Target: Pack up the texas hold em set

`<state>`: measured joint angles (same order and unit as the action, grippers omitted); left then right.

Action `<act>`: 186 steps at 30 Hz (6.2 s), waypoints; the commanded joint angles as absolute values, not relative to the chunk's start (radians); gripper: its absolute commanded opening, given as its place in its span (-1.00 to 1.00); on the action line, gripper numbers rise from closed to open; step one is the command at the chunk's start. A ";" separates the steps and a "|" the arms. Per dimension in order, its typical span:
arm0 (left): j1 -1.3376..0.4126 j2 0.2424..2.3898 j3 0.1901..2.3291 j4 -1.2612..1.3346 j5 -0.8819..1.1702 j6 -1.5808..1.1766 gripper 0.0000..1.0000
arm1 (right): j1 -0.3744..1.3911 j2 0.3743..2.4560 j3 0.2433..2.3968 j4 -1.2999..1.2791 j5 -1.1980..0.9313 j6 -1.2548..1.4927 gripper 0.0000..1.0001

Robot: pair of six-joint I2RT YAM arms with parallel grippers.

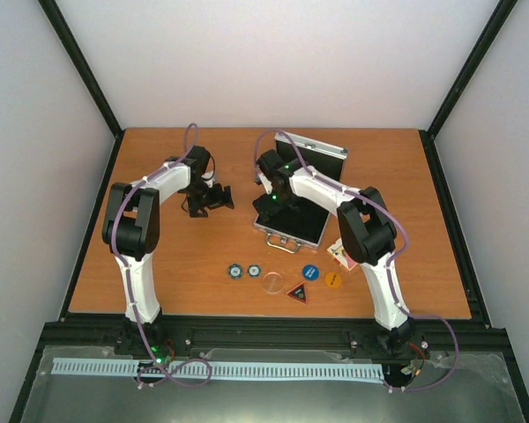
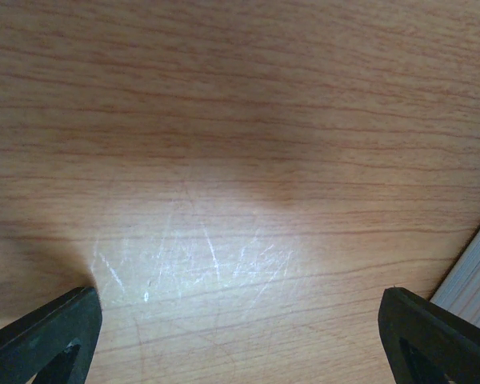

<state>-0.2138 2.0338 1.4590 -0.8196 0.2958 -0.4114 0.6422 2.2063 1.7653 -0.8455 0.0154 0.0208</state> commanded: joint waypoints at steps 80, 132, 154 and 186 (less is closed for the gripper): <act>-0.202 2.097 1.473 -0.813 0.295 -0.413 0.96 | 0.617 2.104 1.734 -0.798 0.052 0.058 1.00; -0.150 1.488 1.416 -0.878 -0.018 -0.252 1.00 | 0.925 1.667 1.292 -0.708 -0.047 0.169 0.84; -0.150 1.203 1.178 -0.731 0.073 -0.320 1.00 | 1.208 1.964 1.419 -0.667 0.205 0.154 0.70; -0.150 1.189 1.269 -0.798 0.024 -0.287 1.00 | 1.117 2.086 1.528 -0.711 0.018 0.084 0.53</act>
